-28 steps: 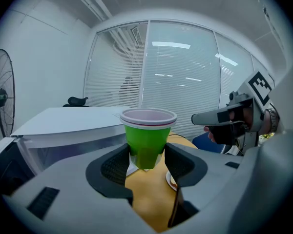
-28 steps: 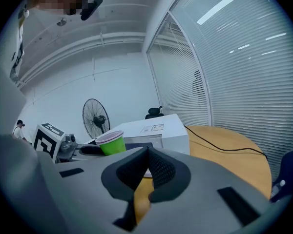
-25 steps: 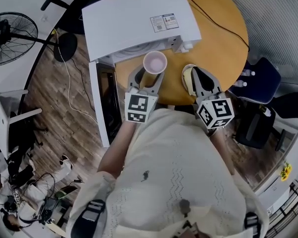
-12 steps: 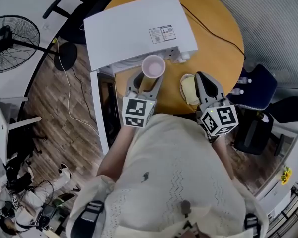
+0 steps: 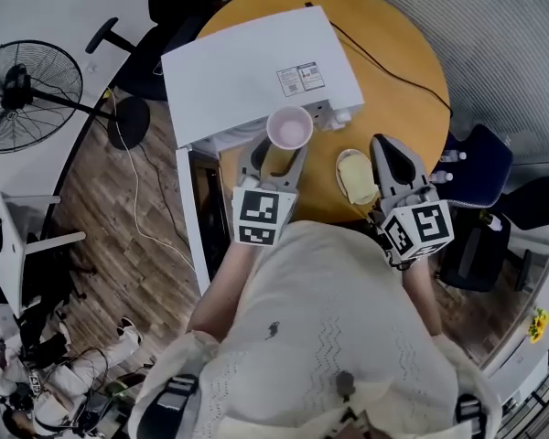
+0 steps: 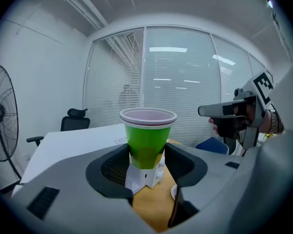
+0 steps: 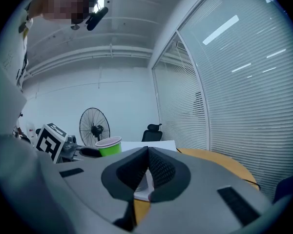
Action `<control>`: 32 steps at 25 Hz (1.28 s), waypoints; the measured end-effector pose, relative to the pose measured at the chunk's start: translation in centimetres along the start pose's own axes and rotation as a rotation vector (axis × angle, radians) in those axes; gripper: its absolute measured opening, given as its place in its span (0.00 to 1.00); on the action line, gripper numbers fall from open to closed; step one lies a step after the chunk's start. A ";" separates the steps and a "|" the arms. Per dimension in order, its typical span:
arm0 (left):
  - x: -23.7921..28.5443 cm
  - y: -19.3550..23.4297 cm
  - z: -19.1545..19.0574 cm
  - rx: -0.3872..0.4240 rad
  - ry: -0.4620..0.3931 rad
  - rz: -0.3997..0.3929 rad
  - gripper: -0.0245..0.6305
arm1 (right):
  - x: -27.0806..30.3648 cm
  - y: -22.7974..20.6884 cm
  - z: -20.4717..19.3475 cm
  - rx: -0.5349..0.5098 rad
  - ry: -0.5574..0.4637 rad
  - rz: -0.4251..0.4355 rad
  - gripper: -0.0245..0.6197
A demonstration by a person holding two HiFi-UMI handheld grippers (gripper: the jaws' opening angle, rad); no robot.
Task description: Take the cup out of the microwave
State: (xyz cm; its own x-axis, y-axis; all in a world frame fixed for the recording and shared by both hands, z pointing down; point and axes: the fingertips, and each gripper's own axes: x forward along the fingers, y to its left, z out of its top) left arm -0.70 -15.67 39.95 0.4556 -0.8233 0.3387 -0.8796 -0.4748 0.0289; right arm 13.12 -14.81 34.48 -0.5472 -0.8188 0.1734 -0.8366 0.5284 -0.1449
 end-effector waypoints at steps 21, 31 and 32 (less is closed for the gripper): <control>-3.1 0.6 5.2 -0.026 -0.055 0.051 0.41 | -1.3 2.2 5.5 -0.049 -0.082 0.053 0.05; -3.5 0.0 3.8 -0.026 -0.006 0.060 0.41 | -1.8 2.5 4.9 -0.028 -0.092 0.053 0.05; -3.5 0.0 3.9 -0.017 -0.019 0.064 0.41 | -1.9 2.4 4.9 -0.027 -0.092 0.052 0.05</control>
State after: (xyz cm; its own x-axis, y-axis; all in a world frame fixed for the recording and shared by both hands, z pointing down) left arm -1.81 -14.02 35.09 0.4006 -0.8576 0.3226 -0.9092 -0.4158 0.0236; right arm 12.26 -13.10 29.05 -0.5864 -0.8064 0.0758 -0.8080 0.5757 -0.1254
